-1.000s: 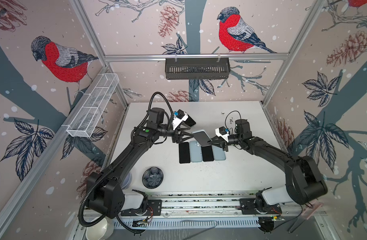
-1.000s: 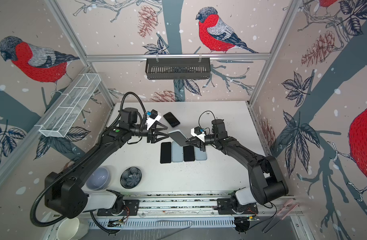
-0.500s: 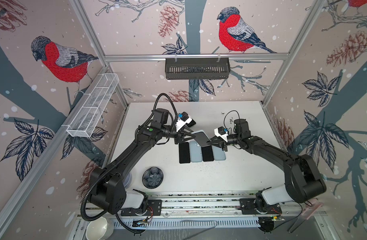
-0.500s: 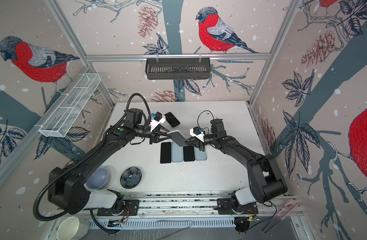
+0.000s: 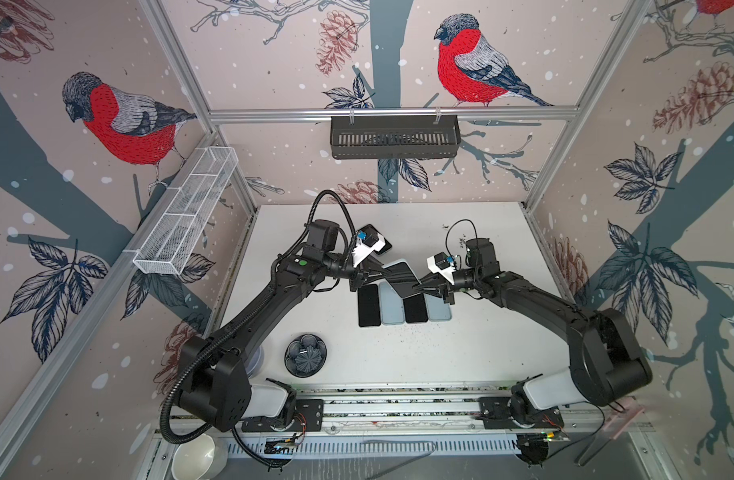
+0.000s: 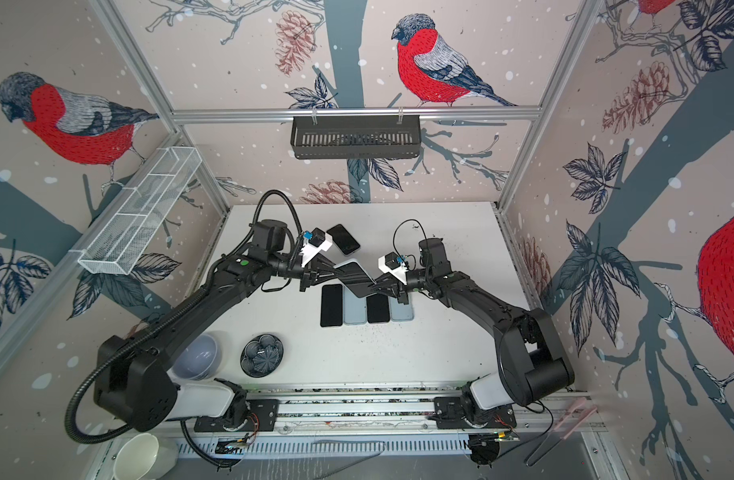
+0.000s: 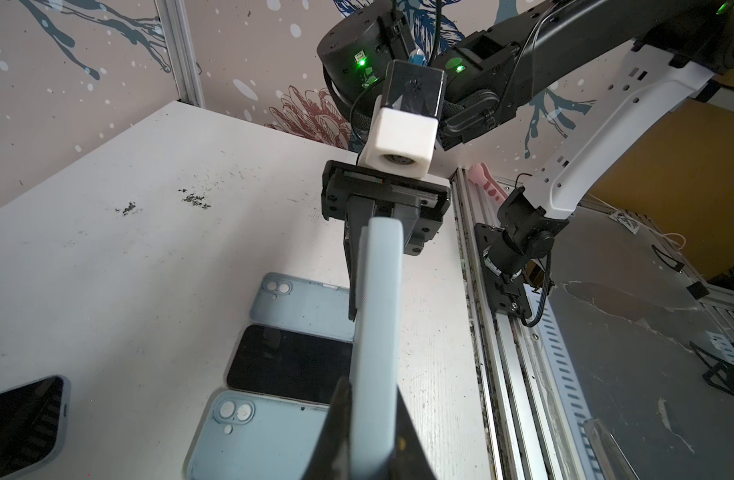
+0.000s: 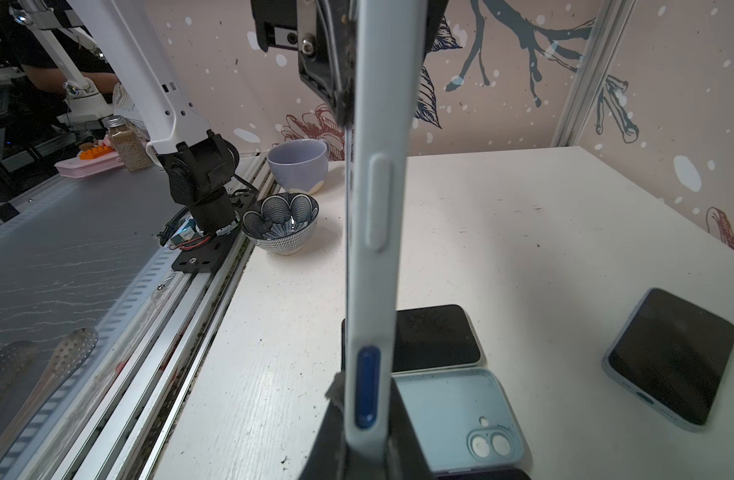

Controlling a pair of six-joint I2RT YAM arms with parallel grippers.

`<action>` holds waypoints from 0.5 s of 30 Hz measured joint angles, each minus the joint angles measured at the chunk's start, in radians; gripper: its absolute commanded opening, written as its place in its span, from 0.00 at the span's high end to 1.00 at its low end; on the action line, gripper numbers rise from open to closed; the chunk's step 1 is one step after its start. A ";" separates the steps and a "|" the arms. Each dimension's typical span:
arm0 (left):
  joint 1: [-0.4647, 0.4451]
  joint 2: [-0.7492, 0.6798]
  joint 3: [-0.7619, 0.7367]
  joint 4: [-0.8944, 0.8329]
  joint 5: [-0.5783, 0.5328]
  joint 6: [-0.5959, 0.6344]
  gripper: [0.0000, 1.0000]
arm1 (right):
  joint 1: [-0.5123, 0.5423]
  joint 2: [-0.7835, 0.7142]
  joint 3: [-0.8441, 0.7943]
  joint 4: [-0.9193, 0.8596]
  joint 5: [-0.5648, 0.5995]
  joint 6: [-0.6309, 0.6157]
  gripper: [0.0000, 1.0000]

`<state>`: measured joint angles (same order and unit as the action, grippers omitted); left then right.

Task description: Take the phone out of the phone case

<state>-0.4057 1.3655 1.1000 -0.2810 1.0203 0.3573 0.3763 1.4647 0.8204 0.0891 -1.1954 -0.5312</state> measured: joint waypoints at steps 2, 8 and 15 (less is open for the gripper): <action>0.000 -0.008 -0.010 0.016 0.000 -0.030 1.00 | 0.000 -0.007 -0.010 0.014 0.000 0.015 0.77; 0.036 -0.015 -0.013 0.117 -0.060 -0.273 1.00 | -0.013 -0.095 -0.094 0.231 0.124 0.209 0.36; 0.077 -0.091 -0.092 0.434 -0.233 -0.708 1.00 | -0.018 -0.371 -0.238 0.483 0.390 0.505 0.03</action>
<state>-0.3283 1.2747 1.0077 0.1528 0.7868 -0.3508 0.3580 1.0935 0.5827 0.5720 -0.8051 -0.0257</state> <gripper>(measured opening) 0.124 0.955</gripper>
